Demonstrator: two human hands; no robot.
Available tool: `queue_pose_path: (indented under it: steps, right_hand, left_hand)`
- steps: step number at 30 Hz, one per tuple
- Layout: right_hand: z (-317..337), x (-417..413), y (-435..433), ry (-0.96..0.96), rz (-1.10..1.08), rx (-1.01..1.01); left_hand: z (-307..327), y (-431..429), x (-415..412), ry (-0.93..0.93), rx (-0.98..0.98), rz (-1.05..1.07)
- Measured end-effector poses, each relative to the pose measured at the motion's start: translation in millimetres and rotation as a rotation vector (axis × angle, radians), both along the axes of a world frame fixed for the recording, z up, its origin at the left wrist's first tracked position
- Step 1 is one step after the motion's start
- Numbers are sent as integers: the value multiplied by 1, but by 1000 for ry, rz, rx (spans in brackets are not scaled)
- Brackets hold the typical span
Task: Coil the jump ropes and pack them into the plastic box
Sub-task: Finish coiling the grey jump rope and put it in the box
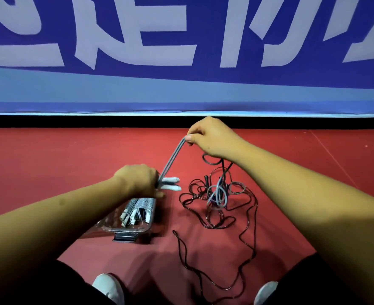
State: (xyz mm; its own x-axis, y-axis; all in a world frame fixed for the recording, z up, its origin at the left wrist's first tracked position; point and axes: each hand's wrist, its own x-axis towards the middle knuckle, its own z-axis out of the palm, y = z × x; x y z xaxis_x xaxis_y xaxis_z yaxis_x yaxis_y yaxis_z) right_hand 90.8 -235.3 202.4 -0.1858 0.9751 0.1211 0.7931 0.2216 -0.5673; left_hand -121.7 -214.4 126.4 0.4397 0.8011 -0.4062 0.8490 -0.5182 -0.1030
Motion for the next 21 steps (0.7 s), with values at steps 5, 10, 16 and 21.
queue_pose_path:
  steps: [5, 10, 16, 21]
  right_hand:
    - [-13, 18, 16, -18, -74, 31]
    - [-15, 34, 21, 24, -106, 25]
    - [-40, 38, 21, 190, -69, -206]
    - [-58, 23, 12, 229, -56, -349]
  left_hand:
    - [8, -25, 22, -94, -98, -181]
    - [37, -38, 30, -408, -232, -203]
    - [59, -41, 29, -764, -187, -106]
    - [73, -25, 18, -1098, -237, 141]
